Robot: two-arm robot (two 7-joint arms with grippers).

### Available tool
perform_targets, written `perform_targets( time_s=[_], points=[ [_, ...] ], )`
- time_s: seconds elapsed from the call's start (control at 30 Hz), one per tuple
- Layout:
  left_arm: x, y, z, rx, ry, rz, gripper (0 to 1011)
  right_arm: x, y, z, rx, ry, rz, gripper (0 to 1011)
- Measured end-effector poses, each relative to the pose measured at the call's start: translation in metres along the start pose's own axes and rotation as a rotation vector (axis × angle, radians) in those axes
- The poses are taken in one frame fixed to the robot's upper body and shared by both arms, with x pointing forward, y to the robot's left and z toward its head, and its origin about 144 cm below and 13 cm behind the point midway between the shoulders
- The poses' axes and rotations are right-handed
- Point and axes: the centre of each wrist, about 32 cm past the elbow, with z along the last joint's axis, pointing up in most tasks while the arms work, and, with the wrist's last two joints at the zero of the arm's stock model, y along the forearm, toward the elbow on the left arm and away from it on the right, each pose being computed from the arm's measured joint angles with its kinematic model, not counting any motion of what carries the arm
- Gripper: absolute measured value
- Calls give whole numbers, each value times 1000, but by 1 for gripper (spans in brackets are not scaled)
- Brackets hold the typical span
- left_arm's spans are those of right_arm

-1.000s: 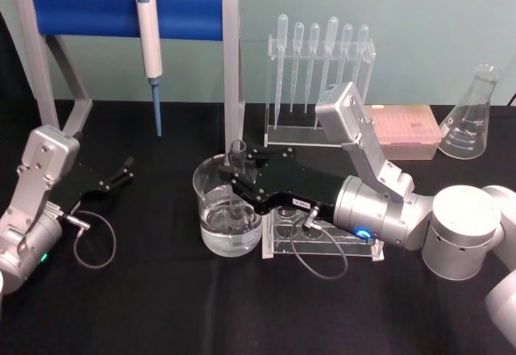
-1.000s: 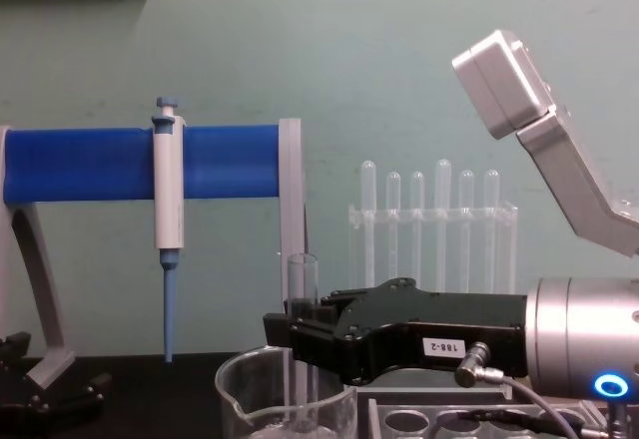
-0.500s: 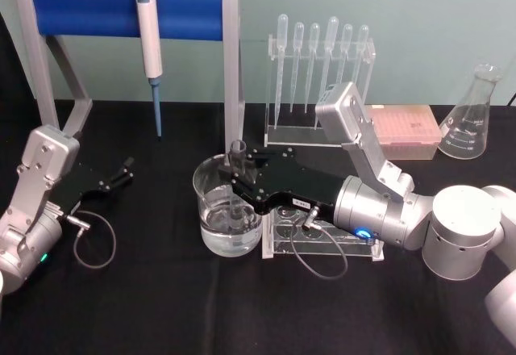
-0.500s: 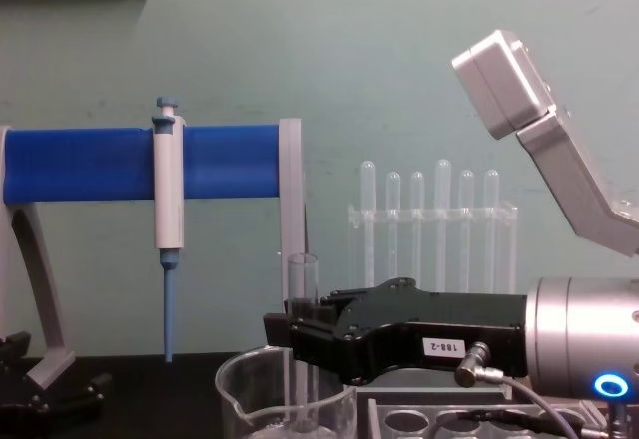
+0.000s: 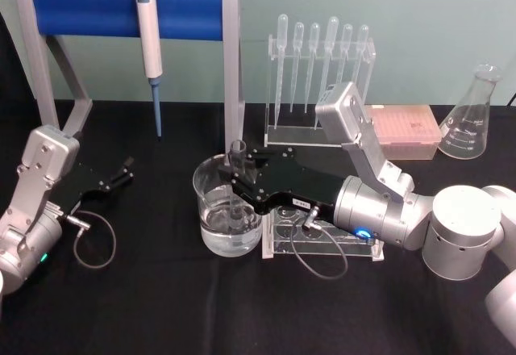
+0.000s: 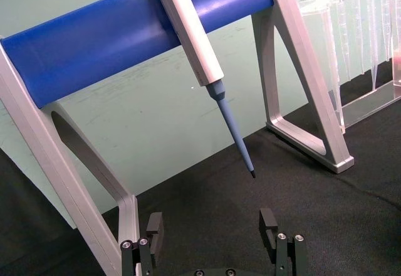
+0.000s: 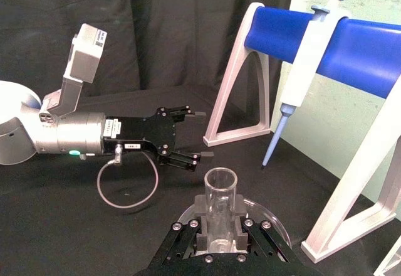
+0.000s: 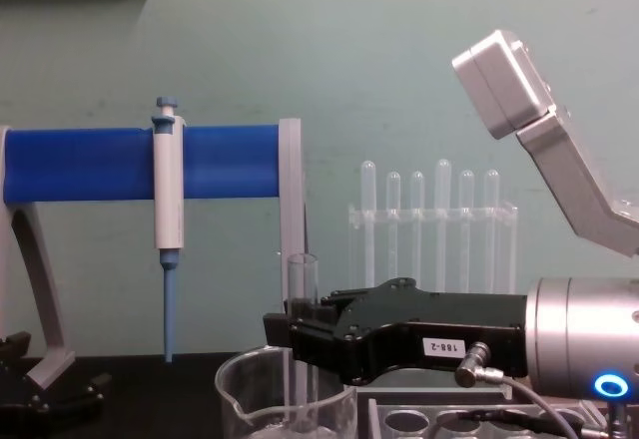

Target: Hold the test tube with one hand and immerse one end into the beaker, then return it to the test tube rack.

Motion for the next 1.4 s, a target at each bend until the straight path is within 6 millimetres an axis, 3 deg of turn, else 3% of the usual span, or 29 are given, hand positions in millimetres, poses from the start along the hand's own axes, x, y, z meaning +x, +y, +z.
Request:
perform_targets(
  time_s=[1.4],
  points=[
    [0,0,0,0,0,0,1000,0,0,0,0,0,0,226]
  ],
)
